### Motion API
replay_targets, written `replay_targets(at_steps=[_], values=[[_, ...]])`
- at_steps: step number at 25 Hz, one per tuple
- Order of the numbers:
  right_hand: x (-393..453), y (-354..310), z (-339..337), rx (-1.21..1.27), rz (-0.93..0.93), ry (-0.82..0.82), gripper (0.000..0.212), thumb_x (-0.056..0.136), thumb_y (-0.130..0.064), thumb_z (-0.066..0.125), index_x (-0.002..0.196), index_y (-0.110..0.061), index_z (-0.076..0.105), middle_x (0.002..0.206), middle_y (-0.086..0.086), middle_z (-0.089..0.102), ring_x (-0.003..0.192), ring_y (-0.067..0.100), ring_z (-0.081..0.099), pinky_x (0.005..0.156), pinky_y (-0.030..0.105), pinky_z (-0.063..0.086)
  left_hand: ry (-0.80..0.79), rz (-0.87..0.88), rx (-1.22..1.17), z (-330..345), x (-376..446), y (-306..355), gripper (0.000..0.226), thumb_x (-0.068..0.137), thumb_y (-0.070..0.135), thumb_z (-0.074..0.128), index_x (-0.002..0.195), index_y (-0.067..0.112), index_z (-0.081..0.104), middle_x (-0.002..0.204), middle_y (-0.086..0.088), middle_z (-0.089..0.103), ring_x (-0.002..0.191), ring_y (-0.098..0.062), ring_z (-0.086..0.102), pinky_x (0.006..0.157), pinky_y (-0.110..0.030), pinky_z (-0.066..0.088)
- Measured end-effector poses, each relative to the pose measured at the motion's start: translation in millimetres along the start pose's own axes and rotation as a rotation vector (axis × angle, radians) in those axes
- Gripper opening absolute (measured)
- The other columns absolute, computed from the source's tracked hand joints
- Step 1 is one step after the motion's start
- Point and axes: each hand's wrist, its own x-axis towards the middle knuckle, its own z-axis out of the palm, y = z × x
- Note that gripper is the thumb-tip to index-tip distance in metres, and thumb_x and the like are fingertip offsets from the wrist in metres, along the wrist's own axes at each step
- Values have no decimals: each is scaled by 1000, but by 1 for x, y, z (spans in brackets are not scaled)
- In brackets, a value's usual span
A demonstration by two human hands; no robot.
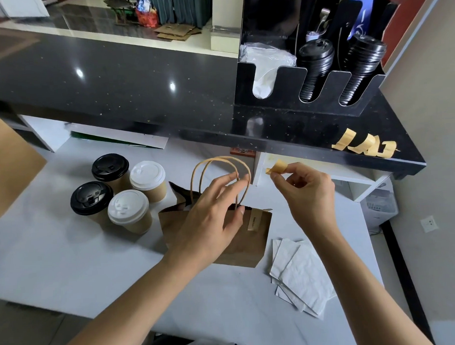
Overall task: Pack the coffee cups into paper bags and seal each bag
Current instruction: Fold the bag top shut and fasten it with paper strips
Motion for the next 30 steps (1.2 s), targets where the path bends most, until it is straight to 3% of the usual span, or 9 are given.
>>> replay_targets(at_steps=[2, 6, 9, 11, 14, 17, 22, 30], values=[[-5, -5, 3, 14, -9, -15, 12, 89, -33, 78, 79, -38, 72, 58, -1, 54, 52, 9, 39, 53, 26, 33, 97, 25, 51, -6, -6, 1, 46, 98, 11, 61, 143, 18, 57, 142, 2, 54, 125, -13, 59, 99, -28, 52], [-13, -15, 8, 37, -5, -45, 10, 88, -31, 78, 80, -33, 74, 56, -1, 51, 51, 9, 38, 51, 21, 30, 269, 89, 137, -24, -14, -5, 31, 89, 2, 64, 119, 10, 67, 109, 1, 65, 95, -20, 61, 82, -36, 54], [-18, -21, 11, 43, -17, -55, 14, 88, -30, 78, 77, -36, 72, 57, 2, 52, 51, 10, 38, 51, 19, 30, 308, 29, 154, -42, -21, -20, 38, 80, 7, 64, 118, 11, 64, 107, 2, 63, 94, -18, 50, 87, -32, 46], [-21, -24, 13, 35, -26, -48, 15, 88, -30, 79, 77, -37, 71, 57, 2, 53, 50, 10, 38, 51, 19, 30, 259, -79, 112, -54, -26, -32, 54, 73, 13, 62, 127, 14, 58, 121, 7, 59, 105, -11, 46, 96, -30, 41], [-26, -28, 12, 18, -37, -26, 23, 88, -28, 79, 74, -42, 68, 60, 4, 53, 51, 10, 38, 51, 18, 30, 54, -161, 41, -65, -30, -51, 79, 70, 10, 64, 147, 18, 46, 145, 13, 46, 130, 8, 31, 114, -30, 30], [-32, -32, 9, 25, -30, 1, 25, 88, -26, 80, 73, -43, 68, 59, 4, 52, 51, 9, 38, 50, 17, 29, -104, -206, -17, -73, -28, -72, 86, 76, 1, 69, 153, 28, 40, 157, 15, 38, 143, -2, 26, 121, -31, 23], [-41, -38, 3, 46, -20, 65, 26, 87, -23, 81, 74, -42, 69, 60, 6, 51, 49, 9, 37, 49, 13, 28, -211, -258, -27, -78, -20, -98, 68, 85, 11, 70, 143, 41, 49, 133, 27, 51, 130, -8, 36, 110, -28, 31], [-61, -52, -4, 95, -36, 182, 10, 87, -26, 82, 83, -33, 77, 60, 9, 47, 54, 10, 35, 53, 21, 29, -238, -188, -100, -80, -16, -122, 24, 93, 26, 73, 116, 34, 73, 113, 18, 66, 114, -11, 54, 97, -28, 42]])
